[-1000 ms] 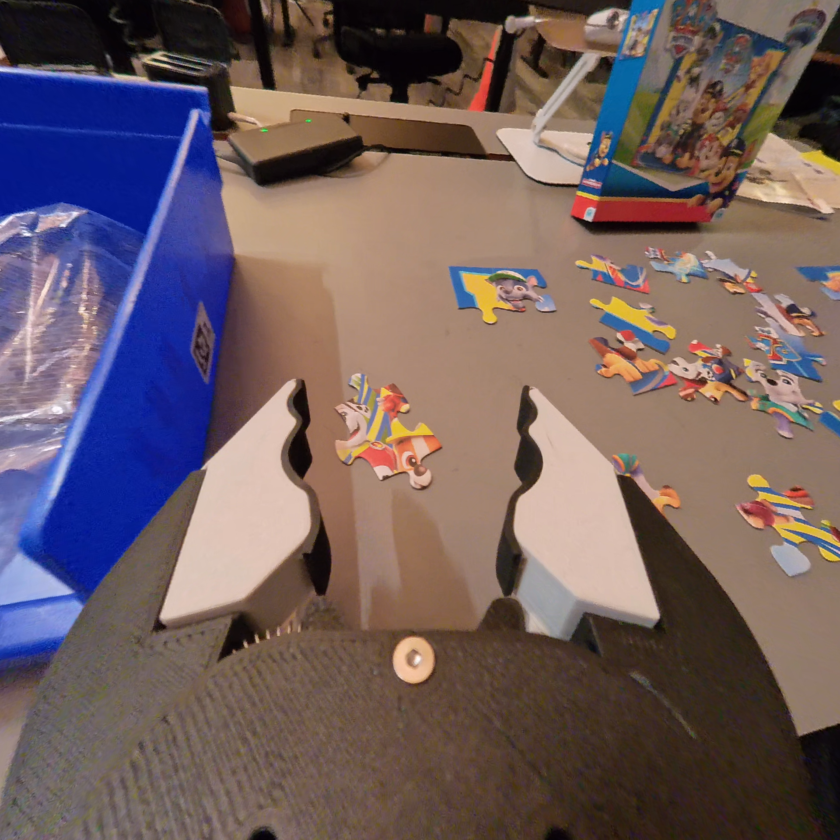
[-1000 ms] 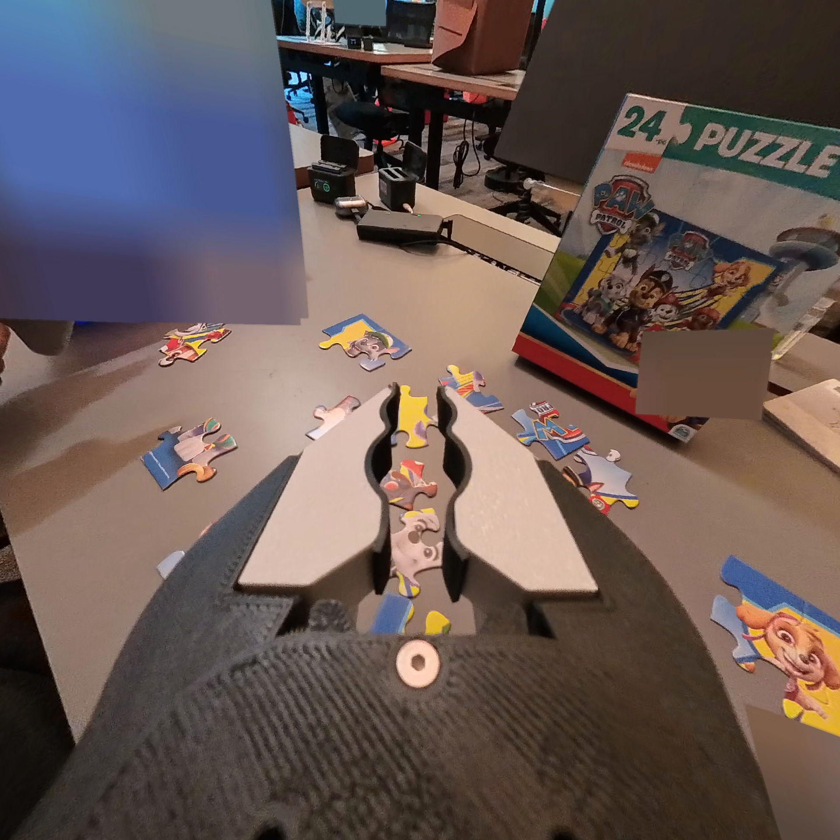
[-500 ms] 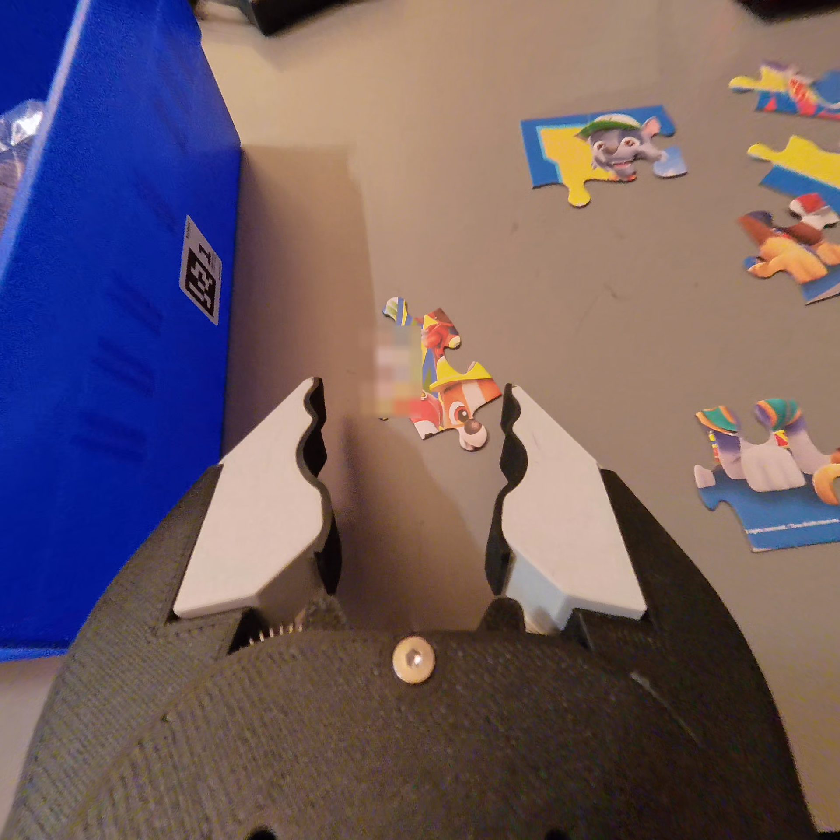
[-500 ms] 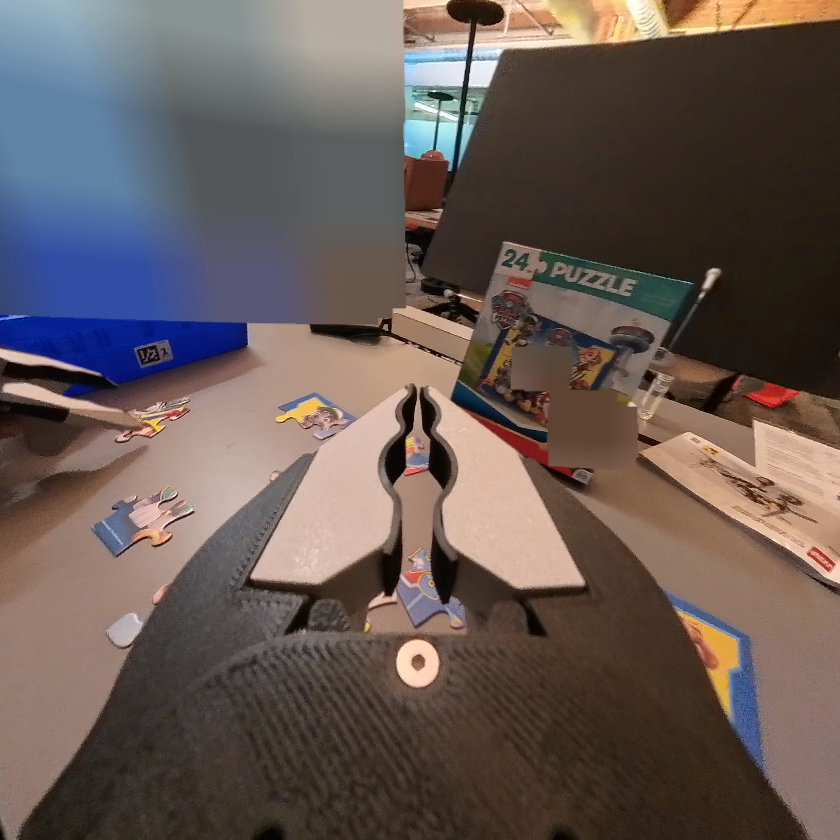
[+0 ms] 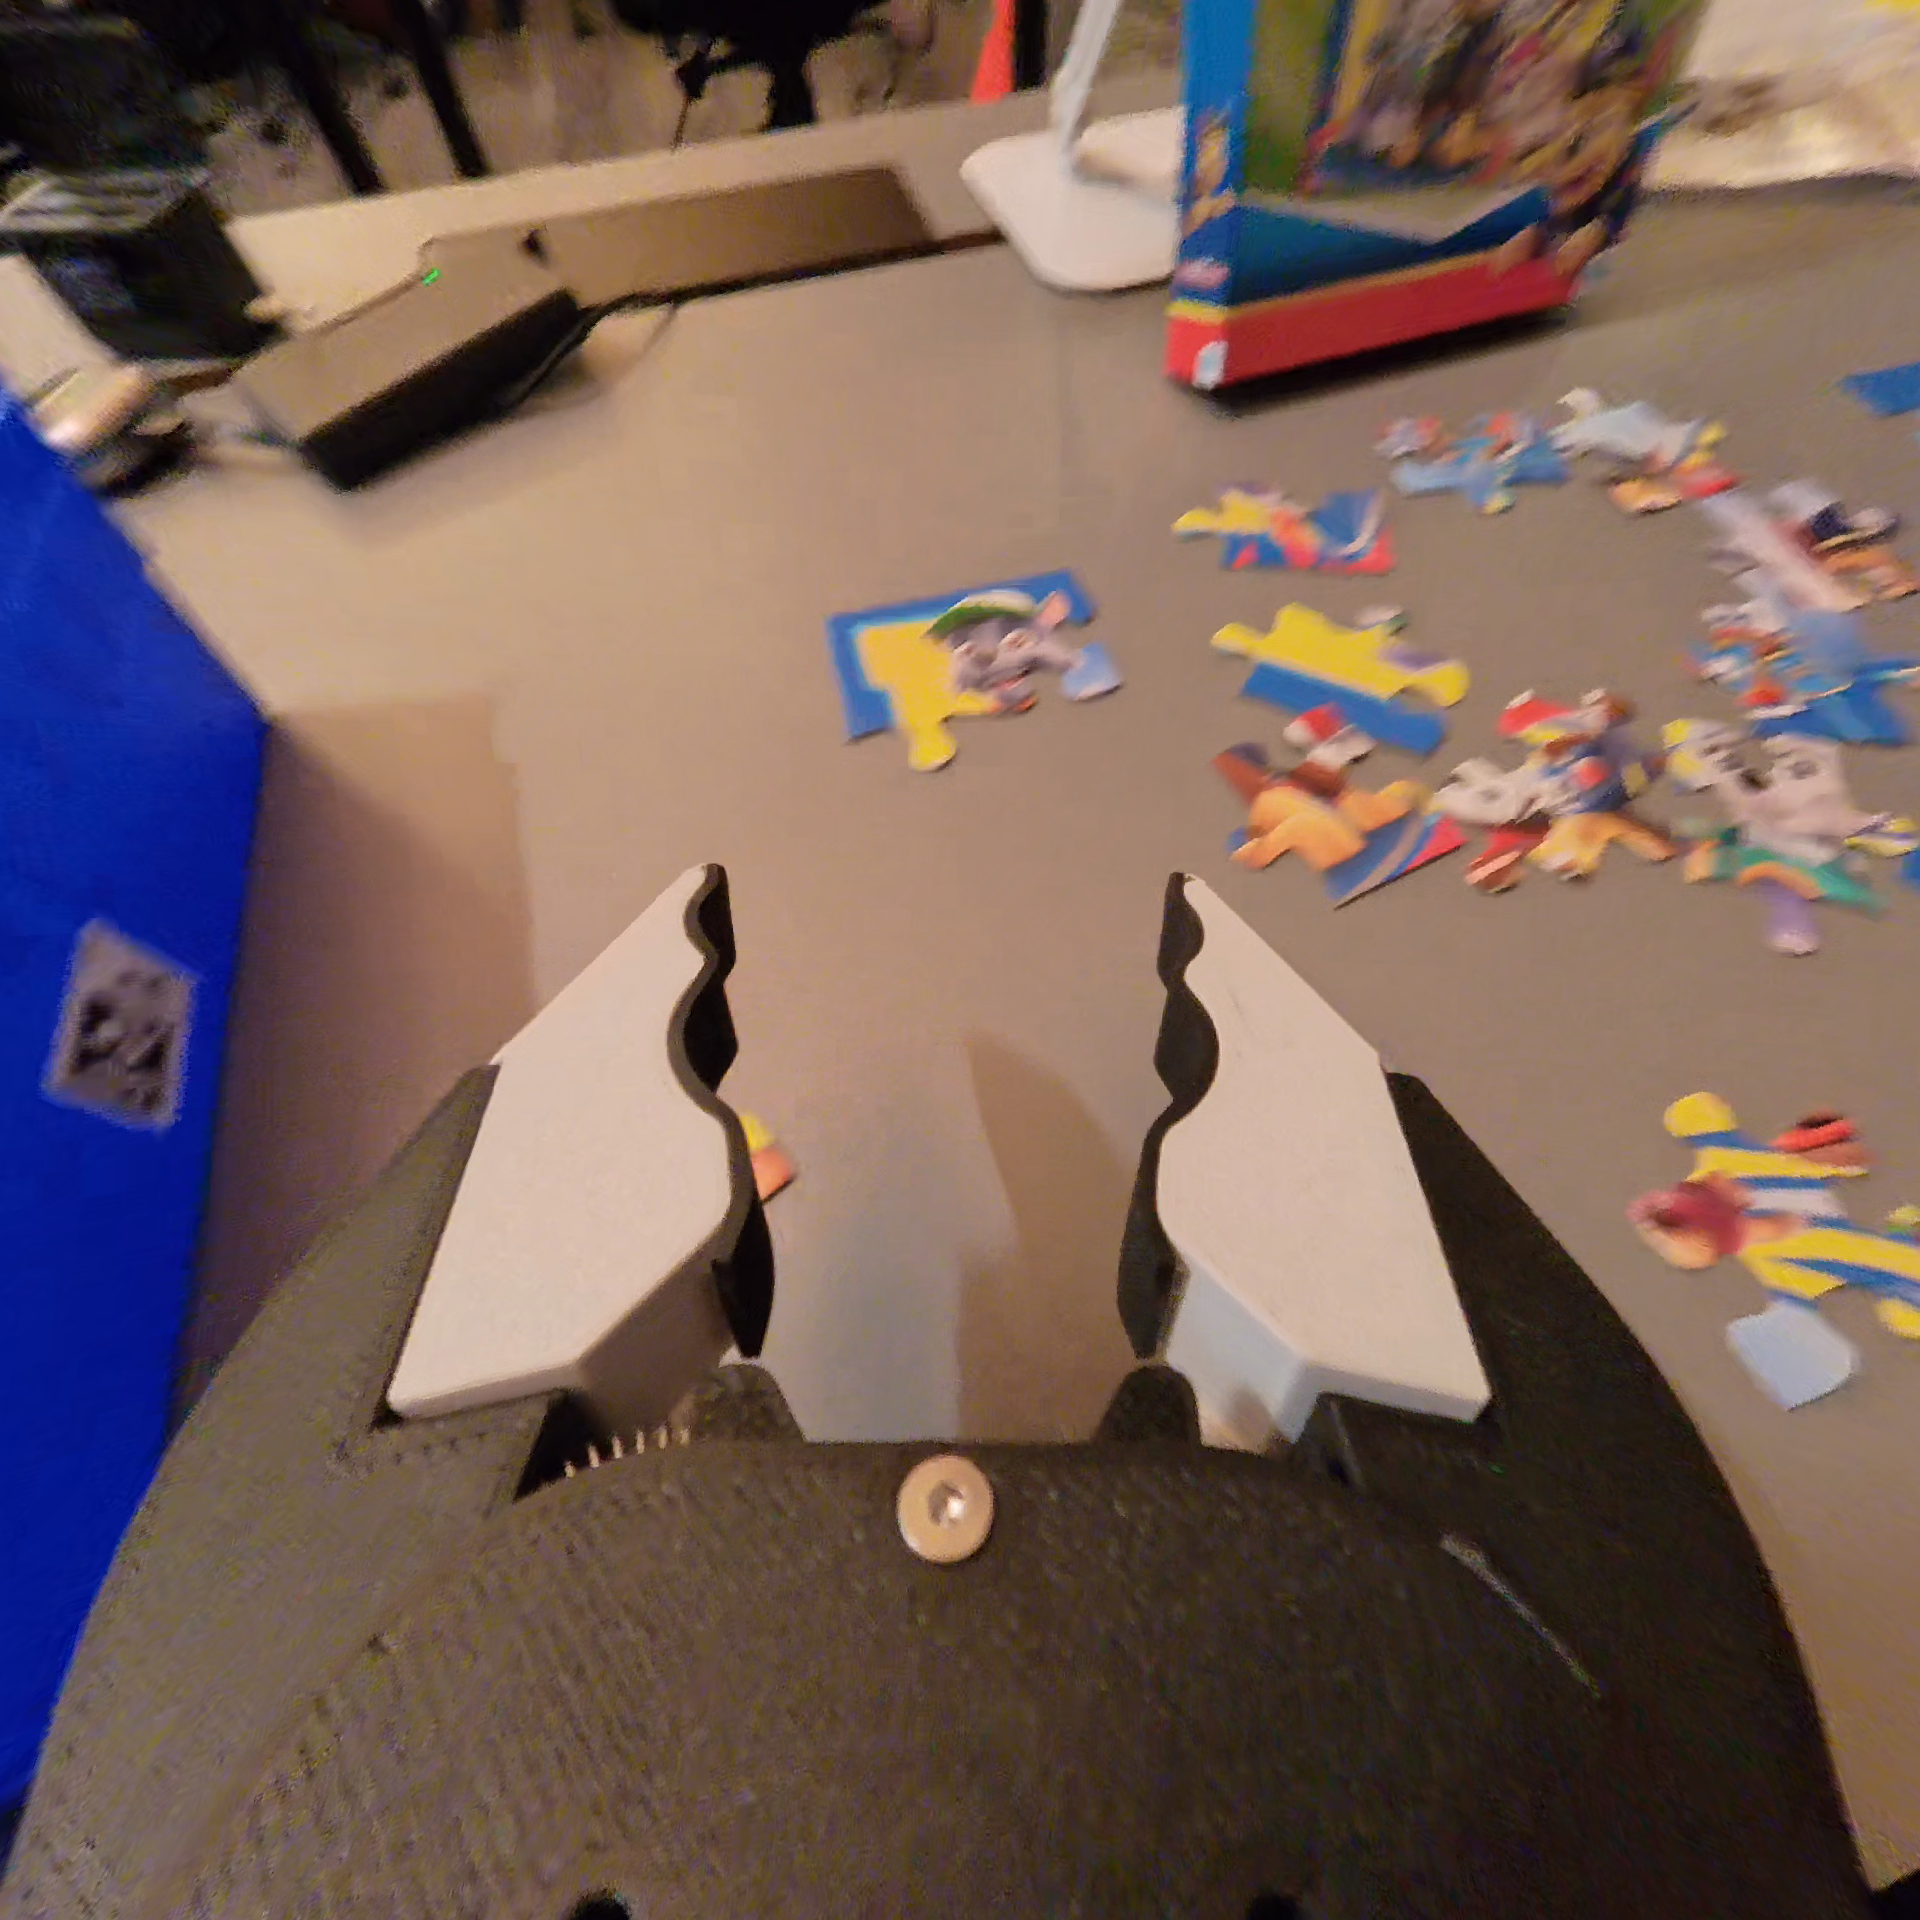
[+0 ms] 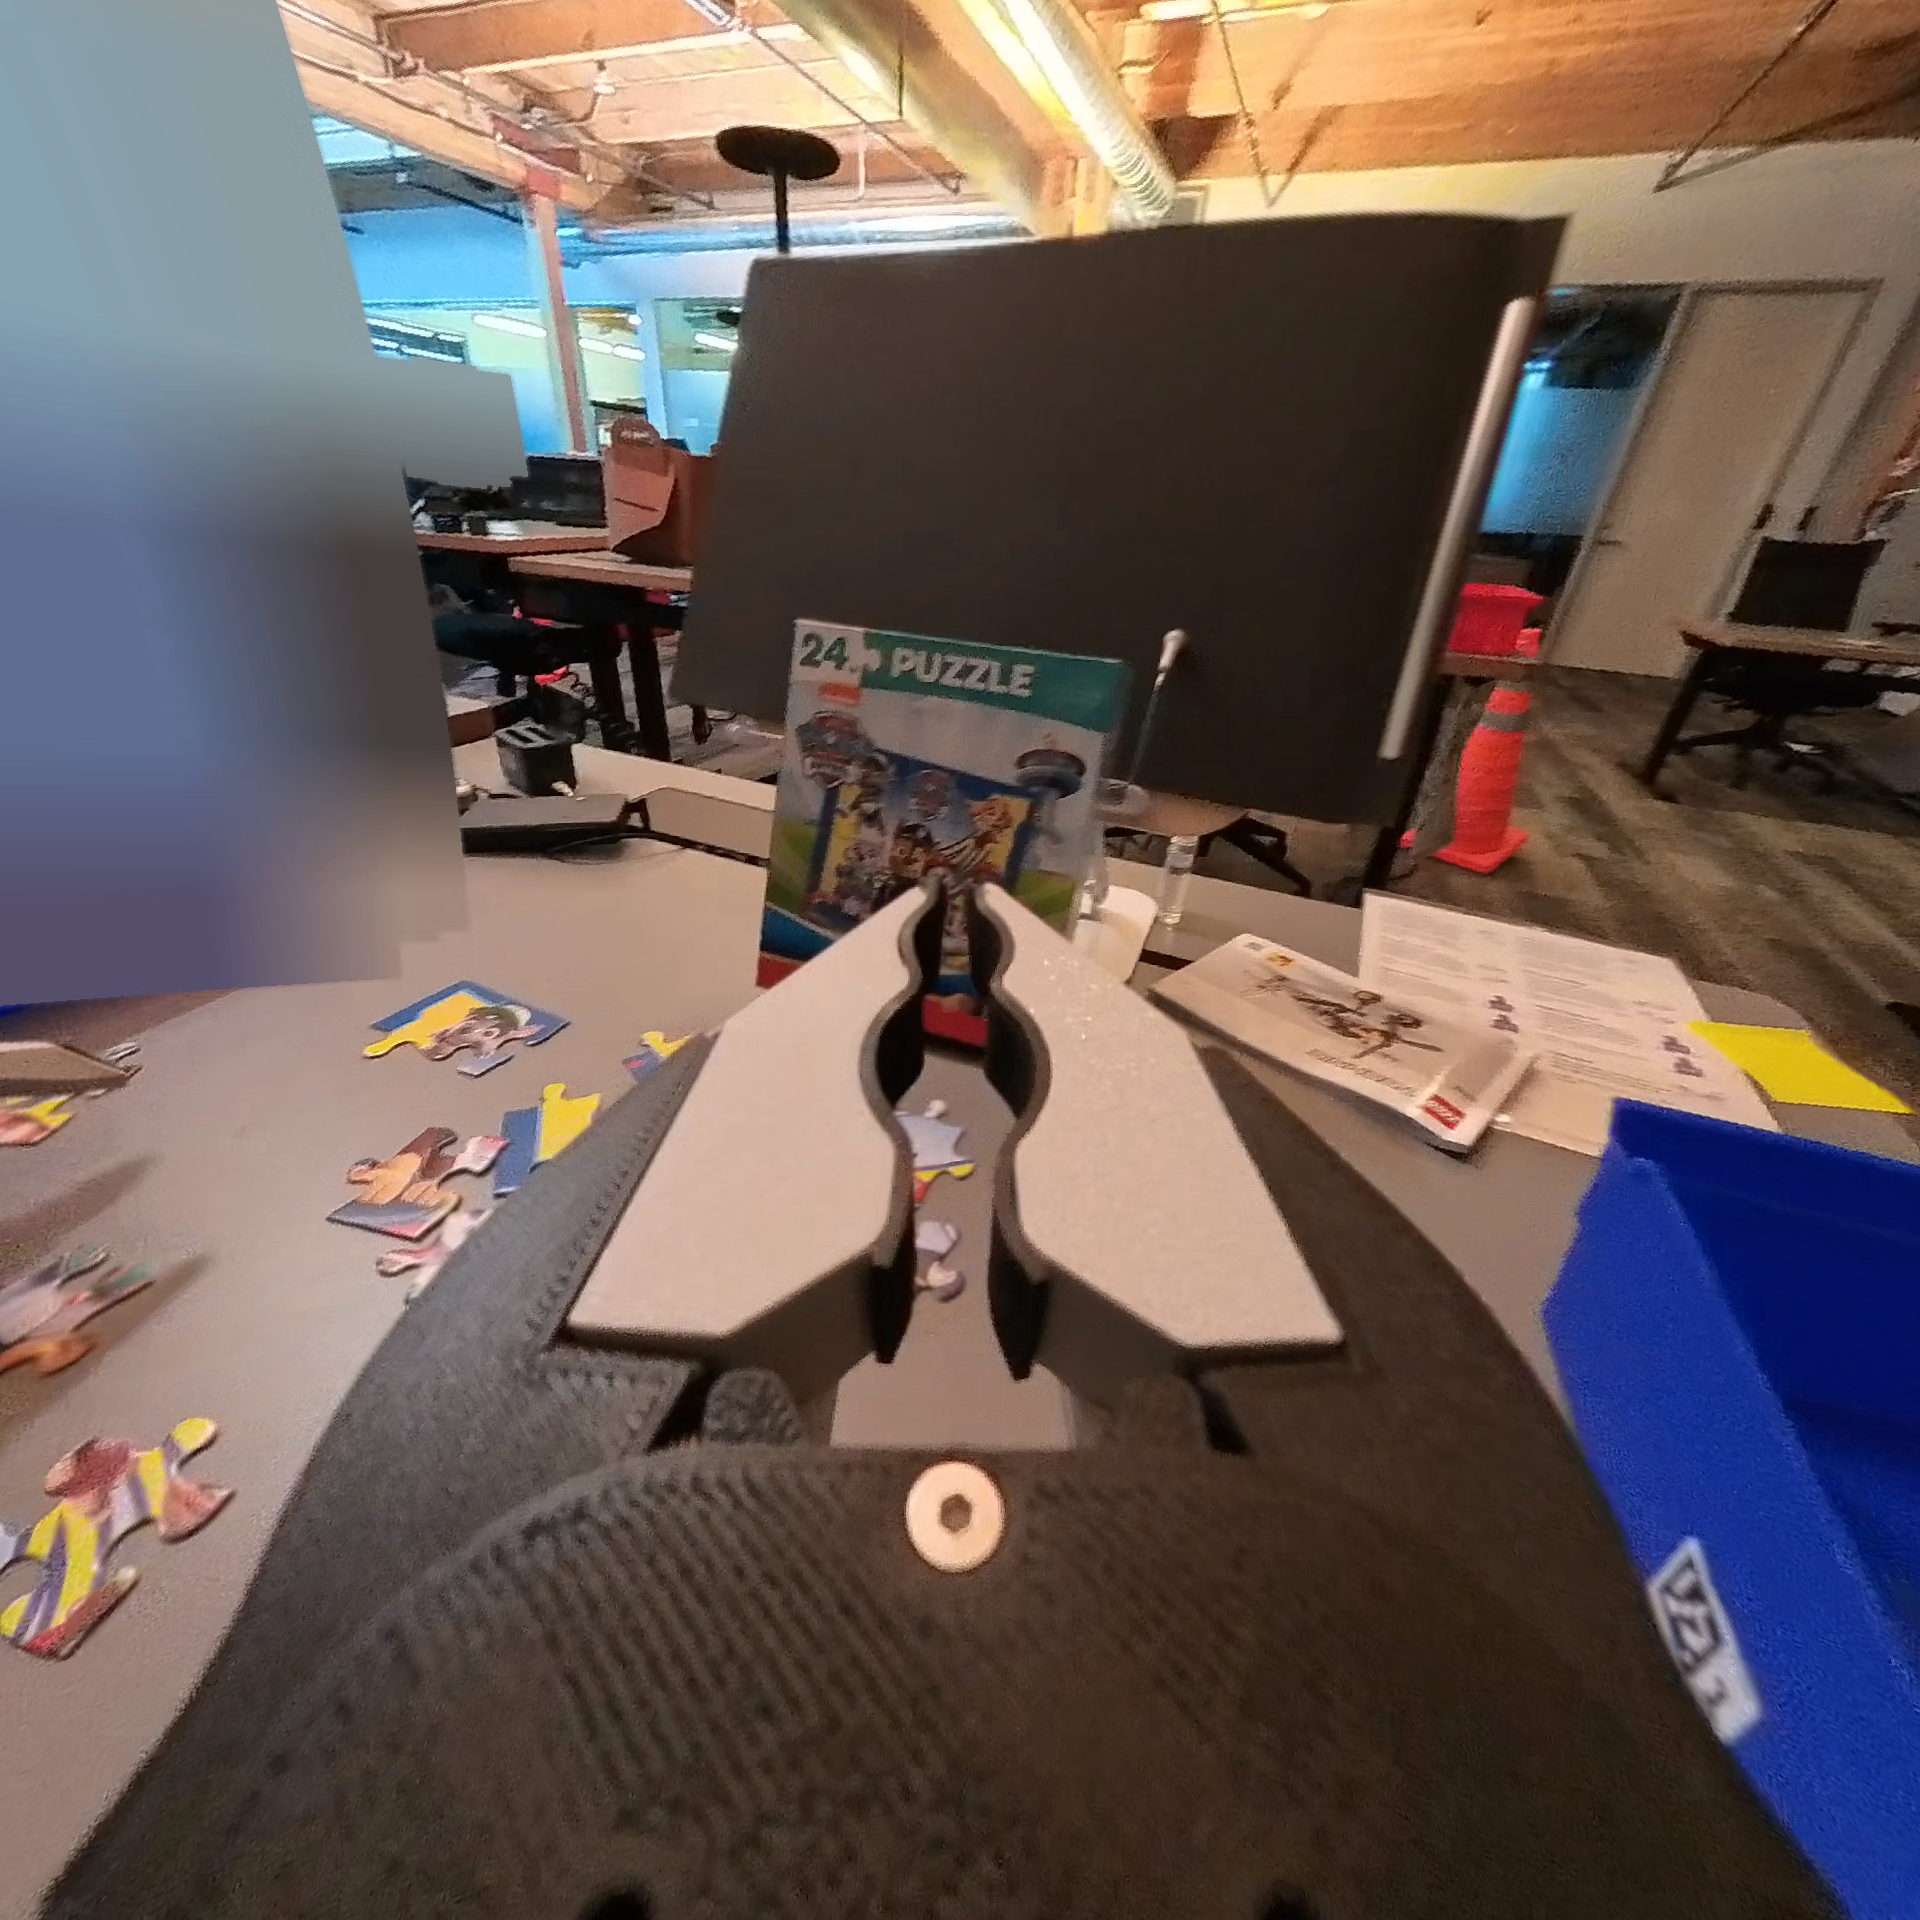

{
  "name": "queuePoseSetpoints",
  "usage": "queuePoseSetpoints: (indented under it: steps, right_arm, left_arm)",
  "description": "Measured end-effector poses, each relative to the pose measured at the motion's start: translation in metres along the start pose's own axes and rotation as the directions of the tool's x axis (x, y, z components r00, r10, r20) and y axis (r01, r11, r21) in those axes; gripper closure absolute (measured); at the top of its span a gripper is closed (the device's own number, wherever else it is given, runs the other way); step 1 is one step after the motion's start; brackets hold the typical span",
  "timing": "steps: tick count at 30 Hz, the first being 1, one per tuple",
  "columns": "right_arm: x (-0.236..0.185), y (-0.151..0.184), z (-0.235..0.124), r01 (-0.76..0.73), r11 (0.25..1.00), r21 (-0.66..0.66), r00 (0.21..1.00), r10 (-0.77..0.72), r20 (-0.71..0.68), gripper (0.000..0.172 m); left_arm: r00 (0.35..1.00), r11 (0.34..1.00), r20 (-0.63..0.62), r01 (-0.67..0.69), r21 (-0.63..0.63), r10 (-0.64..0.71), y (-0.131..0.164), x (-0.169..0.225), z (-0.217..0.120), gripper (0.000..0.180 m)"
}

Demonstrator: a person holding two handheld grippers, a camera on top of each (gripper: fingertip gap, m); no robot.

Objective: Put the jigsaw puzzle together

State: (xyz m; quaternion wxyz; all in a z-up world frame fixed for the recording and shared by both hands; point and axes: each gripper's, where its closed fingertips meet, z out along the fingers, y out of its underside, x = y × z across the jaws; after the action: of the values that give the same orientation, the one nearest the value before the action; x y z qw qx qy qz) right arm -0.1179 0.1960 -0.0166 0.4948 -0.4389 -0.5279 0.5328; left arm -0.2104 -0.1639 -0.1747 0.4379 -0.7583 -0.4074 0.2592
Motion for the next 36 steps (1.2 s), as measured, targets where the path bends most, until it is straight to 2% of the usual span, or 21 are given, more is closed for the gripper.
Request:
queuePoseSetpoints:
  steps: [4,7,11,14,20,22,26,29,32,36]
  right_arm:
    - [0.014,0.002,-0.009,-0.066,0.998,-0.013,0.998,0.066,0.006,0.165]
    - [0.014,0.015,-0.014,-0.103,0.993,-0.051,0.993,0.106,0.045,0.164]
    - [0.023,0.031,-0.012,0.022,0.995,-0.096,0.998,-0.017,0.058,0.162]
    - [0.031,0.042,-0.006,0.04,0.993,-0.109,0.998,-0.034,0.059,0.161]
    - [0.057,0.063,-0.019,-0.135,0.991,-0.008,0.991,0.135,0.014,0.159]
    - [0.065,0.073,-0.025,-0.19,0.981,0.031,0.982,0.19,0.002,0.159]
    - [0.069,0.081,-0.036,-0.241,0.965,0.105,0.97,0.243,-0.001,0.16]
    - [0.068,0.081,-0.04,-0.19,0.977,0.095,0.982,0.19,0.0,0.161]
    - [0.064,0.089,-0.037,-0.207,0.977,0.047,0.978,0.206,0.023,0.16]
    - [0.058,0.1,-0.034,-0.179,0.984,-0.017,0.983,0.18,0.031,0.159]
  left_arm:
    - [0.986,0.998,-0.161,-0.038,0.054,0.047,-0.027,0.062,0.018,0.084]
    - [0.955,0.994,-0.285,-0.055,0.09,0.079,-0.041,0.11,0.026,0.083]
    - [0.93,0.984,-0.329,-0.127,0.127,0.163,-0.053,0.146,0.041,0.085]
    - [0.912,0.982,-0.378,-0.101,0.162,0.157,-0.069,0.166,0.05,0.09]
    - [0.92,0.956,-0.364,-0.036,0.293,0.146,-0.095,0.176,0.05,0.099]
    - [0.921,0.951,-0.365,-0.018,0.31,0.136,-0.095,0.174,0.047,0.118]
    - [0.917,0.943,-0.386,0.035,0.33,0.101,-0.09,0.172,0.046,0.122]
    - [0.912,0.946,-0.393,0.019,0.324,0.117,-0.079,0.175,0.049,0.124]
    - [0.911,0.951,-0.387,-0.016,0.308,0.141,-0.072,0.175,0.053,0.123]
    - [0.899,0.951,-0.423,0.024,0.307,0.114,-0.073,0.175,0.051,0.123]
